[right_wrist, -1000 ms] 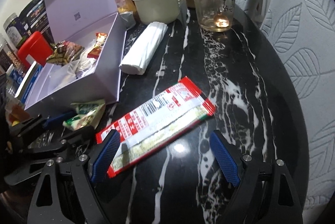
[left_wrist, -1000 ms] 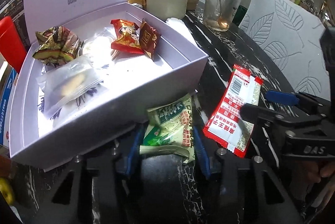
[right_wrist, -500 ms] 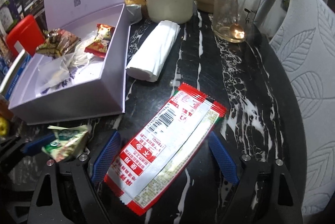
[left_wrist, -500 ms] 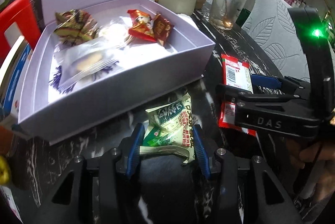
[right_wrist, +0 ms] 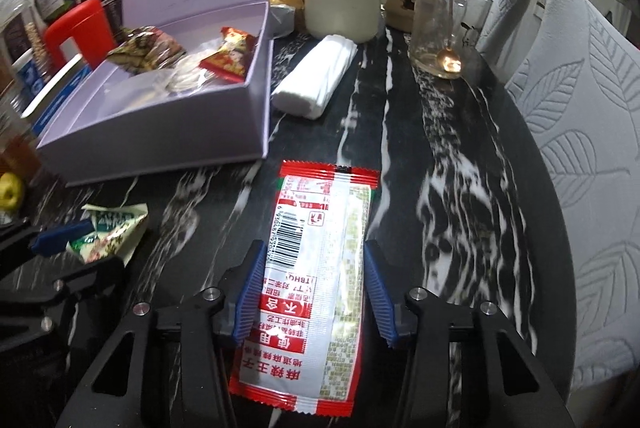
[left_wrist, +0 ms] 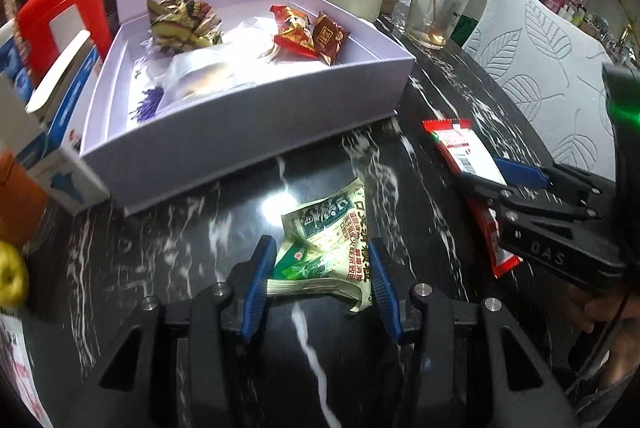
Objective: Organize soft objects
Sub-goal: 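Grasp the green snack packet with the left gripper while the right grasps the red-white strip packet, then lift the green packet and red-white strip packet with both grippers over the lavender box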
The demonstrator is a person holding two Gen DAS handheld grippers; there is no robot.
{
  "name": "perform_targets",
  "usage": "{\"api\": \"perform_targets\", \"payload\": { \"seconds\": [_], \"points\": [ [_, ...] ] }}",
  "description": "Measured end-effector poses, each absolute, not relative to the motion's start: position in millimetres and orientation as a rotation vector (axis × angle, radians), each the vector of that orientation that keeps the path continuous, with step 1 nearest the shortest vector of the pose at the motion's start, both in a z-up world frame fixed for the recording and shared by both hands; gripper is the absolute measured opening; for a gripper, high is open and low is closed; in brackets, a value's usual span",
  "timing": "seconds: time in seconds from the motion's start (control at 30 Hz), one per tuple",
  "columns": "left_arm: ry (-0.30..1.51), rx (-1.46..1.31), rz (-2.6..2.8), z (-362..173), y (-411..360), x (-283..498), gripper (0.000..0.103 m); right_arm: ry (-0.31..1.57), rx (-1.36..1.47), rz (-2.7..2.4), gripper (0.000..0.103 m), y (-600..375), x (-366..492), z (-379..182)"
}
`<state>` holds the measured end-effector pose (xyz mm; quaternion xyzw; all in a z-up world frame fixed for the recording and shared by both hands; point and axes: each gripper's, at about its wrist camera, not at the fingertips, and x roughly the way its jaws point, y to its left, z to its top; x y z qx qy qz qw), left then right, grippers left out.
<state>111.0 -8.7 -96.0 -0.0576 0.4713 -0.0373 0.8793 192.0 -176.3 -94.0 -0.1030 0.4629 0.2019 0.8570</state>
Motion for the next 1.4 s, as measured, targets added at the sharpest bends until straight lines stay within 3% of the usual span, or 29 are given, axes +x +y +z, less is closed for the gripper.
{"api": "perform_targets", "payload": {
  "seconds": [0.43, 0.67, 0.9, 1.2, 1.4],
  "points": [
    [0.993, -0.136, -0.086, -95, -7, 59, 0.047, 0.999, -0.197, 0.466, 0.048, -190, 123, -90],
    [1.006, -0.123, -0.102, -94, -6, 40, 0.047, 1.008, -0.169, 0.463, 0.06, -192, 95, -89],
    [1.013, -0.119, -0.107, -95, -3, 29, 0.047, 1.009, -0.162, 0.445, 0.083, -193, 81, -90],
    [1.004, -0.104, -0.087, -96, -3, 34, 0.047, 1.002, -0.13, 0.424, 0.092, -195, 81, -92],
    [0.992, -0.11, -0.085, -97, -1, 36, 0.047, 1.0, -0.167, 0.374, 0.09, -192, 84, -95]
  ]
}}
